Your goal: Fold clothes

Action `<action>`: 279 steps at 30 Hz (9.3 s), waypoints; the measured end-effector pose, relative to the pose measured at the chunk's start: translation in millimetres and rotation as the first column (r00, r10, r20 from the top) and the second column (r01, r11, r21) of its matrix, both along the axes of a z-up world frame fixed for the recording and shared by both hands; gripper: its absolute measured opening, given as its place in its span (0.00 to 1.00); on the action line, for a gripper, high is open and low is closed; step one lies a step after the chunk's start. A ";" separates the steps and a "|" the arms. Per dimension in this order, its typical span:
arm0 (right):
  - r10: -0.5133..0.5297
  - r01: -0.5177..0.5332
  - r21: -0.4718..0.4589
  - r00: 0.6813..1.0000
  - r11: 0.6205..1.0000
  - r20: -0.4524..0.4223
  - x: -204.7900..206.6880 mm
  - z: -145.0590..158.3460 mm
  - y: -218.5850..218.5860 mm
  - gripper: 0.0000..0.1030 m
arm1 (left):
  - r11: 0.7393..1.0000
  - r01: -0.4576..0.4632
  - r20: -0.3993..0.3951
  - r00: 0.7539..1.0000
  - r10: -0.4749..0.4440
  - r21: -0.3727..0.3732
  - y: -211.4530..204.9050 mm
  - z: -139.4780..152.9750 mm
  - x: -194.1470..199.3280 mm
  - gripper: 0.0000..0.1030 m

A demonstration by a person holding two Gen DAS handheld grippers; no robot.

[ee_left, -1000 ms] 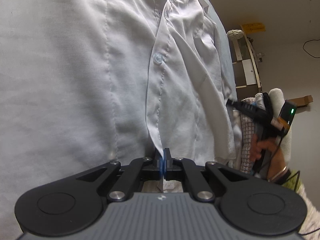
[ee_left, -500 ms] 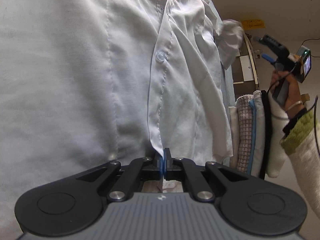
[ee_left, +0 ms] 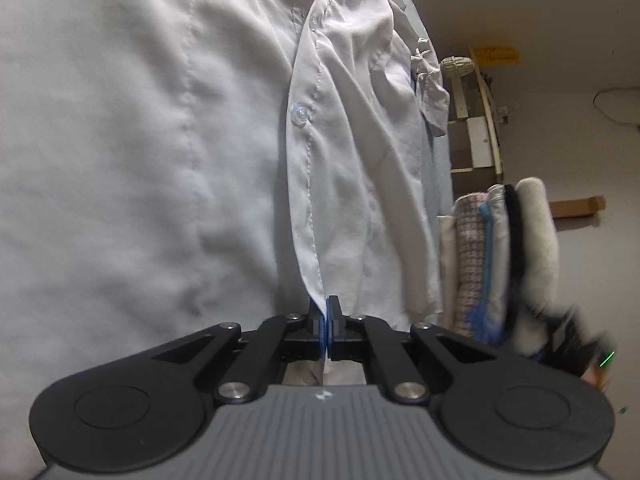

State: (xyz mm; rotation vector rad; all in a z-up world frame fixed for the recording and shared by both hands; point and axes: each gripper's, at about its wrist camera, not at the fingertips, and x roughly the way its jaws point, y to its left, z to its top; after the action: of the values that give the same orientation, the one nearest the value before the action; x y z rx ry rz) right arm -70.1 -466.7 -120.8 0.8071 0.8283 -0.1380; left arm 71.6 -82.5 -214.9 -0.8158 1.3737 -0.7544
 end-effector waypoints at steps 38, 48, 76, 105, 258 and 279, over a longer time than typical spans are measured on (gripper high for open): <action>-0.314 0.298 0.684 0.944 0.666 -0.105 -30.0 -120.8 27.1 0.50 | 0.952 -0.191 -0.199 0.969 0.144 -0.241 4.3 33.5 -8.6 0.02; -0.351 0.337 0.702 0.927 0.627 -0.131 -31.0 -131.2 26.1 0.51 | 0.934 -0.224 -0.219 0.962 0.165 -0.278 13.0 31.8 -6.0 0.02; -0.310 0.296 0.235 0.951 0.926 0.022 -18.9 -81.3 -43.1 0.00 | 0.992 0.111 -0.073 0.992 -0.106 0.064 -45.0 -5.4 -21.3 0.02; -0.299 0.306 0.081 0.950 0.948 -0.090 -38.0 -67.9 -40.7 0.30 | 0.935 0.292 0.050 0.950 -0.308 0.200 -68.8 -8.7 -31.4 0.02; -0.081 0.064 0.135 0.989 0.989 0.126 19.9 76.6 94.1 0.81 | 0.962 0.262 -0.072 0.961 -0.268 -0.080 -6.3 20.9 -35.8 0.87; 0.119 -0.072 -0.253 0.977 0.965 0.177 45.6 89.6 131.7 0.92 | 1.000 -0.016 0.119 0.993 0.015 0.010 58.1 60.1 -9.1 0.88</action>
State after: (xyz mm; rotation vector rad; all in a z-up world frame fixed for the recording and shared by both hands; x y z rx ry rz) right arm -24.4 -334.9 -31.2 0.5359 0.6519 -0.0738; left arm 62.5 -24.5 -154.8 -0.7603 1.2631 -0.7707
